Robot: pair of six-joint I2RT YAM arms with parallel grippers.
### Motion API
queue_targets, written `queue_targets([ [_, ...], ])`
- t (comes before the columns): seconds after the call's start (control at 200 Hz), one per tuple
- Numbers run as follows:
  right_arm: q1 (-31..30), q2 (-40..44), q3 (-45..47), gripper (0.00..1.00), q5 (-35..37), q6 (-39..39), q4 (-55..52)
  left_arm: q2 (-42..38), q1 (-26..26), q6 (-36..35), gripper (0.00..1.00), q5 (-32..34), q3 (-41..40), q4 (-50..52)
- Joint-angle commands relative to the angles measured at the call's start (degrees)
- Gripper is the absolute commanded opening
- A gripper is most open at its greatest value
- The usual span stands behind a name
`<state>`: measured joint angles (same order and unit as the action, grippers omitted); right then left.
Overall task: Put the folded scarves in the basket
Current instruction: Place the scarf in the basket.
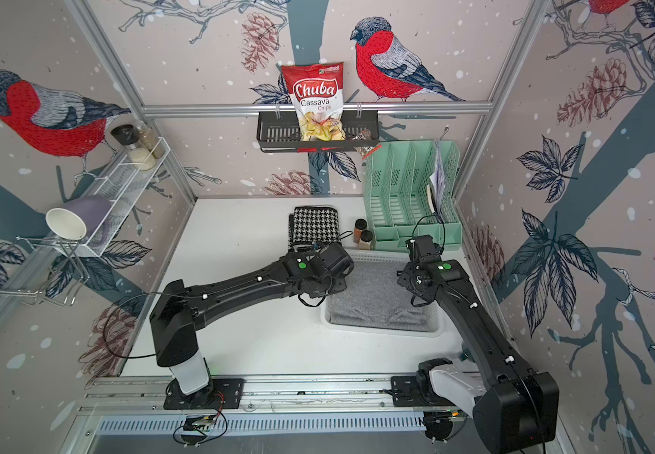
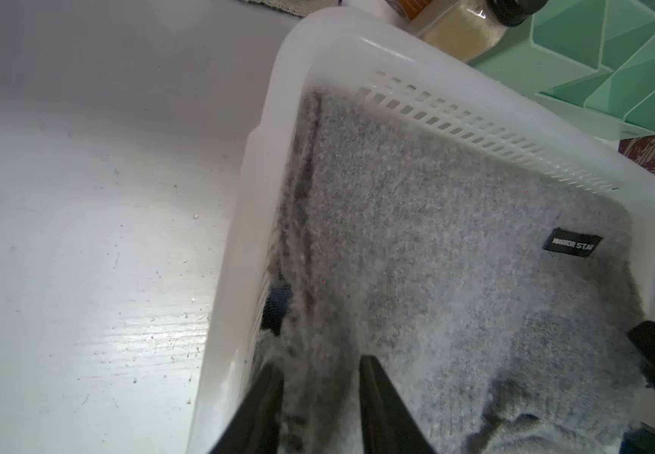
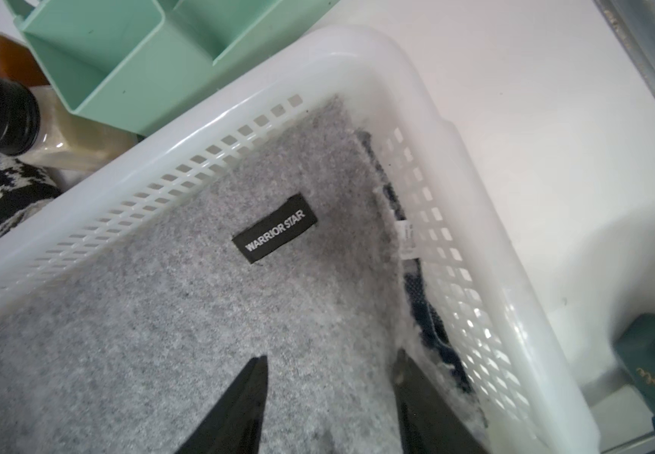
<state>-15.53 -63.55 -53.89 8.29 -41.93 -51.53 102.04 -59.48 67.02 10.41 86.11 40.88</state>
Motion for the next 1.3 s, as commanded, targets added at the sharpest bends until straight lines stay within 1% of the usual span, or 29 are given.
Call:
queue_targets([
  [0.0, -1.3, -0.2, 0.6, 0.48, -0.1, -2.0, 0.0, 0.1, -0.5, -1.1, 0.22, -2.1, 0.7, -2.1],
  [0.065, -1.5, -0.4, 1.6, 0.46, -0.8, -2.4, 0.8, 1.1, -0.8, -0.8, 0.2, -2.3, 1.9, -1.6],
  [0.17, -1.8, -0.4, 3.6, 0.42, -0.6, -2.7, 1.8, 1.7, -1.5, 0.2, 0.19, 0.3, 3.2, 1.3],
  [0.33, -1.4, -0.4, 6.8, 0.42, 0.5, -3.3, 2.9, 1.3, -1.6, 1.0, 0.21, 1.1, 0.3, 1.7],
  [0.505, 0.1, 0.2, 9.3, 0.41, 2.7, -3.9, 3.6, 3.5, -1.6, 0.7, 0.13, -1.0, -2.5, -0.6],
  [0.735, 2.4, -1.4, 10.9, 0.41, 0.1, -3.9, 5.9, 5.2, -1.6, 0.5, 0.06, 0.0, -3.4, -0.6],
  [0.85, 2.4, -1.5, 10.3, 0.41, -0.4, -4.2, 6.1, 5.4, -1.6, 0.0, 0.05, 0.0, -2.5, 0.0],
  [0.89, 2.4, -1.3, 9.6, 0.41, -0.4, -4.1, 5.8, 5.0, -1.6, 0.0, 0.07, 0.2, -2.2, 0.2],
  [0.95, 2.3, -0.7, 8.5, 0.42, 0.4, -4.2, 5.1, 4.3, -1.7, 0.2, 0.14, 1.2, -1.5, 0.9],
  [1.04, 2.3, 0.5, 6.6, 0.45, 1.9, -4.4, 3.8, 2.1, -2.0, 0.6, 0.28, 3.3, -0.3, 2.3],
  [1.15, 2.3, 1.3, 4.6, 0.49, 2.4, -4.5, 2.9, -1.4, -2.0, 1.3, 0.42, 5.2, -0.1, 3.7],
  [1.221, 2.3, 1.3, 3.4, 0.5, 2.3, -4.6, 2.5, -3.2, -2.0, 1.4, 0.47, 5.8, 0.4, 4.6],
  [1.291, 2.3, 1.4, 2.3, 0.51, 2.1, -4.5, 2.3, -4.5, -1.7, 1.3, 0.48, 6.0, 0.9, 5.6],
])
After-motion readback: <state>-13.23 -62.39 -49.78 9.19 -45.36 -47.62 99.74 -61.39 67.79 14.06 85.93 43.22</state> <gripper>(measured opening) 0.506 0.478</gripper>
